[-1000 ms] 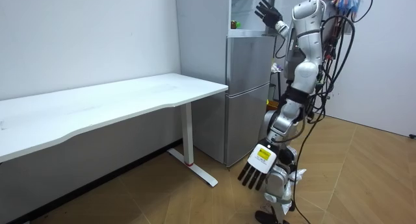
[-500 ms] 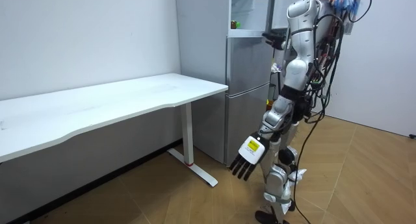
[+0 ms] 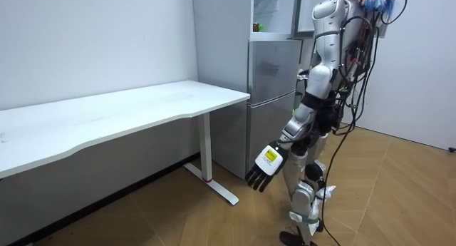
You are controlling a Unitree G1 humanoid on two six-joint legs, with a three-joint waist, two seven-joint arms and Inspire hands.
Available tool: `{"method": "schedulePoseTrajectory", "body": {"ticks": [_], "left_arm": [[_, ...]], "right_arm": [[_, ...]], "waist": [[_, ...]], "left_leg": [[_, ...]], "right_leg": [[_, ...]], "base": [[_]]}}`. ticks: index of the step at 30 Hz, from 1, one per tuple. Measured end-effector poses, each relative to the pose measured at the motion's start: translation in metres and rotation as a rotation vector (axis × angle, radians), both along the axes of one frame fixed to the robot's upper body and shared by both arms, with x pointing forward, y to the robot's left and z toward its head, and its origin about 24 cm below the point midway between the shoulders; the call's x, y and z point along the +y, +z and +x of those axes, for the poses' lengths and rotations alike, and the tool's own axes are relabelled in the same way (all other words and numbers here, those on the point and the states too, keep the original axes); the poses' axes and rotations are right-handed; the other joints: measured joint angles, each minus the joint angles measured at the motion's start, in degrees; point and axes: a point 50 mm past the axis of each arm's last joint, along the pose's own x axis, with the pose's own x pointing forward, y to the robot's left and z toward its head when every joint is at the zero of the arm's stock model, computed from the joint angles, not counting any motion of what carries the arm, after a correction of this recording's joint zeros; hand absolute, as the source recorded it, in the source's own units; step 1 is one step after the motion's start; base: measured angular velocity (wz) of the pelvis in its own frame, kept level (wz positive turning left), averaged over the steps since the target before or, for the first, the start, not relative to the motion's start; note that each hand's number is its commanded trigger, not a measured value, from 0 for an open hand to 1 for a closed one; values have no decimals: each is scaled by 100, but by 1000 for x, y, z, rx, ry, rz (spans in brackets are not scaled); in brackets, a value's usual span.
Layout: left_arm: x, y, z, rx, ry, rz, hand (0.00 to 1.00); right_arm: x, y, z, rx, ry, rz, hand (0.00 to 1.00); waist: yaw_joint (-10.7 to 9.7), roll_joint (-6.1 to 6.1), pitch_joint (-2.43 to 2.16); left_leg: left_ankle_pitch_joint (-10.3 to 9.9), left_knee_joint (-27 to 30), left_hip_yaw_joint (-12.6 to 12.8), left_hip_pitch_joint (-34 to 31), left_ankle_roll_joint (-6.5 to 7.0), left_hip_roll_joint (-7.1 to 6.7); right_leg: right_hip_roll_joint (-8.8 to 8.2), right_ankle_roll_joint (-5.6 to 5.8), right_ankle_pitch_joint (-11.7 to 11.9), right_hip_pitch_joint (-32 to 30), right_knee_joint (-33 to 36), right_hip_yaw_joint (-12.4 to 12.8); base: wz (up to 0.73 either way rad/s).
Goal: Put the bottle in the upper fridge
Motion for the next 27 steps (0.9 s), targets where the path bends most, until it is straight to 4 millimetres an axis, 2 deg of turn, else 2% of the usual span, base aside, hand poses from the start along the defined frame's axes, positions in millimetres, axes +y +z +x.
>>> {"method": "schedulePoseTrajectory", "body": {"ticks": [4,8,13,17,22,27], "left_arm": [[0,0,-2,-5,33,-5,0],[7,3,-1,-20,50,11,0],[15,6,-8,-37,108,24,0],[17,9,-13,-48,123,18,0],[20,10,-17,-50,141,13,0],[24,13,-14,-77,160,23,0]], "right_arm": [[-4,-20,-20,118,-83,10,0],[-12,-28,-32,173,-160,15,0],[-29,-34,-51,179,-353,94,0],[-46,-27,-62,153,-486,92,0],[-73,-7,-70,94,-647,56,0],[-95,16,-68,-11,-811,45,0]], "waist": [[3,-29,6],[-22,-69,-2],[-35,-155,3],[-95,-199,3],[-204,-230,1],[-228,-291,-2]], "left_leg": [[-1,-44,11,76,0,-3],[-1,-40,10,94,-1,-6],[-1,-75,-3,101,0,-22],[-5,-87,-36,63,8,-34],[-11,-69,-111,48,20,-86],[-10,-97,-115,72,21,-92]], "right_leg": [[13,1,-33,13,19,70],[16,1,-33,24,18,85],[11,20,-51,31,23,86],[1,38,-77,2,19,78],[-6,46,-82,-2,8,49],[-4,39,-90,-33,38,58]], "base": [[-5],[-2],[1],[4],[2],[-3]]}}
